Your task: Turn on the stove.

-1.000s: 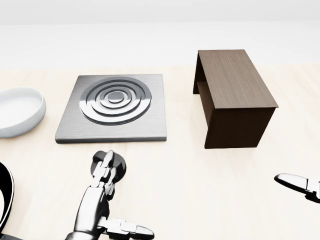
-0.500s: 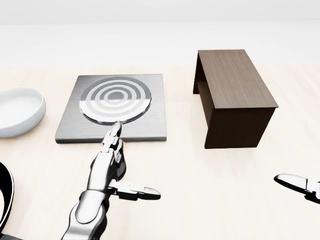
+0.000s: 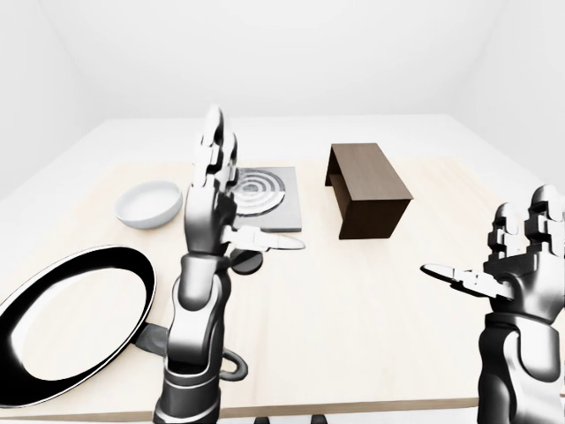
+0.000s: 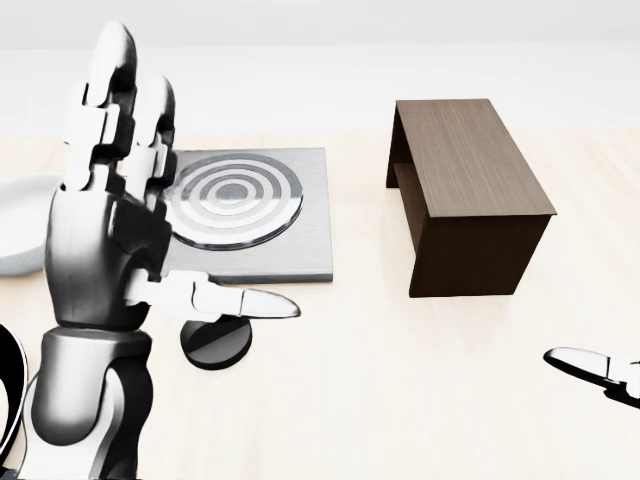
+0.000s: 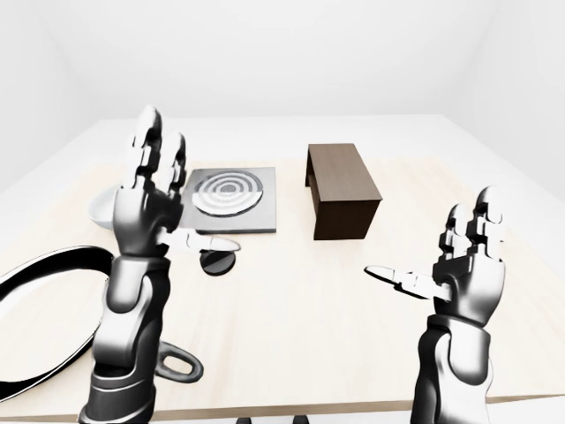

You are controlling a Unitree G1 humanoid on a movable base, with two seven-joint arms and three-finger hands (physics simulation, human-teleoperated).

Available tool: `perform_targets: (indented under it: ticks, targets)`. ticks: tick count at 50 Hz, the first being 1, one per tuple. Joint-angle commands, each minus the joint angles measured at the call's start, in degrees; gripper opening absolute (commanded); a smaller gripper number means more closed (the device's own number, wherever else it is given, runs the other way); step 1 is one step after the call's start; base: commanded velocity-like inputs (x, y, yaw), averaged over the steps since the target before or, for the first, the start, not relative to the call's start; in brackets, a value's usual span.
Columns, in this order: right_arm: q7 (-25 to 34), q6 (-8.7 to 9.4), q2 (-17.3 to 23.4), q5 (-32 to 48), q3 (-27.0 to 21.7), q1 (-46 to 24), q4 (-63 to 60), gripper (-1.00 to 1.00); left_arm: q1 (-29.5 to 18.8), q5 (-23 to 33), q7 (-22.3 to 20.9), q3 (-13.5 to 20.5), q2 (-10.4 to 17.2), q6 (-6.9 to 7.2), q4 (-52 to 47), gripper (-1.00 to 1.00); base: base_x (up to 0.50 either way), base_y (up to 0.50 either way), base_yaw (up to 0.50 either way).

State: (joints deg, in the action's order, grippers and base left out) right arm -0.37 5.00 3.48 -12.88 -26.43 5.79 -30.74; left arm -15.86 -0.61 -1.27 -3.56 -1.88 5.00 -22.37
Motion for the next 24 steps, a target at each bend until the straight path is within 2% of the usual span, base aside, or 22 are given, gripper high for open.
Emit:
perform_targets:
  ticks: [1, 6, 8, 24]
  targets:
    - [0.00, 0.00, -0.05, 0.24, 0.45, -0.02, 0.33, 1.00, 2.96, -2.00, 1.08, 1.54, 1.59, 0.00, -25.00, 1.00, 0.00, 0.00, 0.00]
    - [0.10, 0.00, -0.11, 0.37, 0.63, -0.05, 0.73, 1.00, 6.89, -2.03, 0.44, 2.89, 2.81, 0.00, -25.92, 1.00, 0.00, 0.00, 0.00]
    - [0.12, 0.00, -0.22, 0.54, 0.93, 0.03, 0.95, 1.00, 6.10, -2.54, 0.70, 3.75, 2.74, 0.00, -24.94, 1.00, 0.00, 0.00, 0.00]
    - [0.12, 0.00, -0.12, 0.39, 0.74, -0.01, 0.59, 1.00, 6.15, -2.16, 0.85, 3.32, 2.91, 0.00, -23.97, 1.00, 0.00, 0.00, 0.00]
